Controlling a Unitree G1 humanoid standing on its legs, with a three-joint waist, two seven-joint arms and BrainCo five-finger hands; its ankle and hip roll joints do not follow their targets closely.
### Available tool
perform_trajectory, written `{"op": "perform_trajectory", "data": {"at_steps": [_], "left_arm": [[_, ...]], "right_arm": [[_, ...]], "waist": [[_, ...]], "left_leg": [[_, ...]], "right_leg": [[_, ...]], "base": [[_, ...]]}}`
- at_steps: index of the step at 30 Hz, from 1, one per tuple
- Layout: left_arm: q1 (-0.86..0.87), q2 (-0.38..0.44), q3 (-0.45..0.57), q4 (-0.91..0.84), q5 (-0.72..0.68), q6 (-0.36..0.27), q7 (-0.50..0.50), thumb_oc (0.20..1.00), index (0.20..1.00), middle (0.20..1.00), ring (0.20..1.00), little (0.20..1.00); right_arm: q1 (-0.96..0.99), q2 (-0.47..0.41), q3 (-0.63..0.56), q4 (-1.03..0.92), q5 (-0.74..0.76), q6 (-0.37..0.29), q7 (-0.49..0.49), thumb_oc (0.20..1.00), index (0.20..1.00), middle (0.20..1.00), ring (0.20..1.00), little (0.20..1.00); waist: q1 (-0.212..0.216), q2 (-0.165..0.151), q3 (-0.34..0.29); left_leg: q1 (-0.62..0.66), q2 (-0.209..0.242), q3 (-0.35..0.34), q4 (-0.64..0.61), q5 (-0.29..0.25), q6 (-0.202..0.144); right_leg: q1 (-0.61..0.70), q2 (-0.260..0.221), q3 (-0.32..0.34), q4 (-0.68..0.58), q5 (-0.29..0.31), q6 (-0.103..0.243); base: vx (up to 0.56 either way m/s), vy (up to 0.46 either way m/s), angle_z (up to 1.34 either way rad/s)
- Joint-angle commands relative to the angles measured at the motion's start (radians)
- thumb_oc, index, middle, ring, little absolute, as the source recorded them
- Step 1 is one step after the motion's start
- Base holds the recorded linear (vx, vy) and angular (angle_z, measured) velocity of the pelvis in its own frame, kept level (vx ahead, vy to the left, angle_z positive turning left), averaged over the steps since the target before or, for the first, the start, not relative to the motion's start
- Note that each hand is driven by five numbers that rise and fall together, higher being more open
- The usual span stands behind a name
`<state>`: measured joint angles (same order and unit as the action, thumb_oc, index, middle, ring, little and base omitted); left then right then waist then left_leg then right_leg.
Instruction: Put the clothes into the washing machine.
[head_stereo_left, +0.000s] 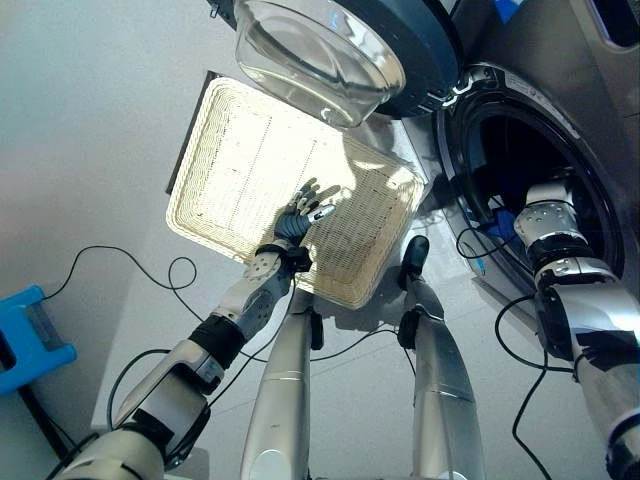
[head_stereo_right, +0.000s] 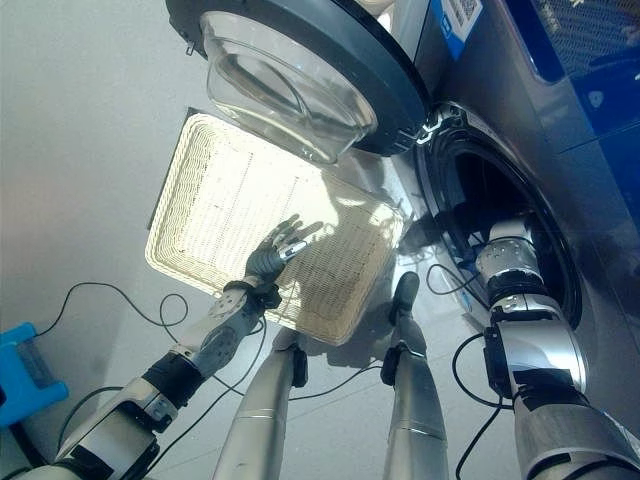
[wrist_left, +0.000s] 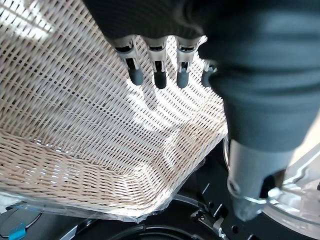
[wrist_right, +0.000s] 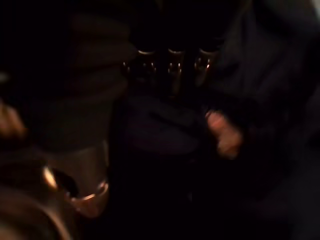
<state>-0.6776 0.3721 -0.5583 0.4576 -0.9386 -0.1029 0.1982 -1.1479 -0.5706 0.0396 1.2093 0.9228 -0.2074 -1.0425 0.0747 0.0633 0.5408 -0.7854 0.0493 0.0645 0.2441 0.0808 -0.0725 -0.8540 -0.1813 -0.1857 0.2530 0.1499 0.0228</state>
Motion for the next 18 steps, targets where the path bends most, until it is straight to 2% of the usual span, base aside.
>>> {"op": "perform_trajectory", "data": {"at_steps": [1, 3, 5, 6, 8, 10, 11, 14, 18], "left_arm": [[0.012, -0.039, 0.036, -0.005, -0.015, -0.057, -0.04, 1.0, 1.0, 1.0, 1.0, 1.0], [0.015, -0.039, 0.038, -0.004, -0.013, -0.06, -0.048, 1.0, 1.0, 1.0, 1.0, 1.0], [0.027, -0.027, 0.039, -0.023, -0.013, -0.063, -0.051, 1.0, 1.0, 1.0, 1.0, 1.0], [0.03, -0.026, 0.039, -0.026, -0.011, -0.064, -0.052, 1.0, 1.0, 1.0, 1.0, 1.0], [0.038, -0.026, 0.039, -0.029, -0.012, -0.068, -0.052, 1.0, 1.0, 1.0, 1.0, 1.0], [0.05, -0.027, 0.04, -0.038, -0.009, -0.073, -0.055, 1.0, 1.0, 1.0, 1.0, 1.0], [0.06, -0.033, 0.039, -0.043, -0.007, -0.082, -0.06, 1.0, 1.0, 1.0, 1.0, 1.0], [0.064, -0.045, 0.042, -0.047, 0.005, -0.079, -0.058, 1.0, 1.0, 1.0, 1.0, 1.0], [0.055, -0.062, 0.038, -0.04, 0.013, -0.082, -0.051, 1.0, 1.0, 1.0, 1.0, 1.0]], "right_arm": [[0.0, -0.115, 0.096, 0.033, -0.153, 0.208, -0.026, 1.0, 1.0, 1.0, 1.0, 1.0], [0.0, -0.117, 0.109, 0.044, -0.172, 0.278, -0.001, 1.0, 1.0, 1.0, 1.0, 1.0], [0.01, -0.116, 0.163, 0.03, -0.296, 0.359, -0.002, 1.0, 1.0, 1.0, 1.0, 1.0], [0.012, -0.115, 0.171, 0.024, -0.314, 0.355, -0.011, 1.0, 1.0, 1.0, 1.0, 1.0], [0.013, -0.108, 0.178, 0.012, -0.333, 0.321, -0.049, 1.0, 1.0, 1.0, 1.0, 1.0], [0.02, -0.091, 0.165, -0.021, -0.371, 0.246, -0.099, 1.0, 1.0, 1.0, 1.0, 1.0], [0.033, -0.065, 0.14, -0.041, -0.372, 0.151, -0.108, 1.0, 1.0, 1.0, 1.0, 1.0], [0.039, -0.045, 0.111, -0.049, -0.375, 0.041, -0.115, 1.0, 1.0, 1.0, 1.0, 1.0], [0.043, -0.034, 0.107, -0.05, -0.482, -0.013, -0.097, 1.0, 1.0, 1.0, 1.0, 1.0]], "waist": [[0.002, 0.091, -0.021], [0.004, 0.092, -0.021], [0.006, 0.094, -0.021], [0.006, 0.094, -0.021], [0.006, 0.095, -0.021], [0.006, 0.097, -0.021], [0.006, 0.101, -0.021], [0.007, 0.106, -0.021], [0.003, 0.111, -0.021]], "left_leg": [[-0.015, -0.078, 0.043, -0.007, -0.028, 0.042], [-0.018, -0.079, 0.042, -0.003, -0.03, 0.043], [-0.024, -0.075, 0.045, 0.001, -0.031, 0.047], [-0.024, -0.074, 0.046, 0.002, -0.032, 0.047], [-0.023, -0.073, 0.046, 0.004, -0.034, 0.047], [-0.022, -0.075, 0.045, 0.005, -0.038, 0.048], [-0.019, -0.077, 0.046, 0.006, -0.041, 0.049], [-0.012, -0.077, 0.046, 0.008, -0.048, 0.049], [-0.009, -0.079, 0.047, 0.014, -0.053, 0.05]], "right_leg": [[-0.004, 0.001, -0.07, 0.163, -0.103, 0.096], [-0.007, 0.0, -0.07, 0.167, -0.104, 0.096], [-0.014, -0.001, -0.069, 0.172, -0.105, 0.096], [-0.014, -0.001, -0.069, 0.173, -0.106, 0.096], [-0.014, 0.0, -0.067, 0.176, -0.108, 0.096], [-0.014, 0.002, -0.065, 0.179, -0.113, 0.098], [-0.014, 0.005, -0.061, 0.184, -0.118, 0.099], [-0.01, 0.005, -0.057, 0.188, -0.126, 0.098], [-0.011, 0.003, -0.051, 0.197, -0.131, 0.099]], "base": [[0.0, -0.009, 0.04], [0.0, 0.004, 0.07], [0.01, 0.02, 0.05], [0.0, 0.0, 0.0], [0.0, 0.0, 0.0], [0.01, 0.024, 0.0], [0.02, 0.044, 0.0], [0.02, 0.045, 0.0], [0.01, 0.031, 0.0]]}}
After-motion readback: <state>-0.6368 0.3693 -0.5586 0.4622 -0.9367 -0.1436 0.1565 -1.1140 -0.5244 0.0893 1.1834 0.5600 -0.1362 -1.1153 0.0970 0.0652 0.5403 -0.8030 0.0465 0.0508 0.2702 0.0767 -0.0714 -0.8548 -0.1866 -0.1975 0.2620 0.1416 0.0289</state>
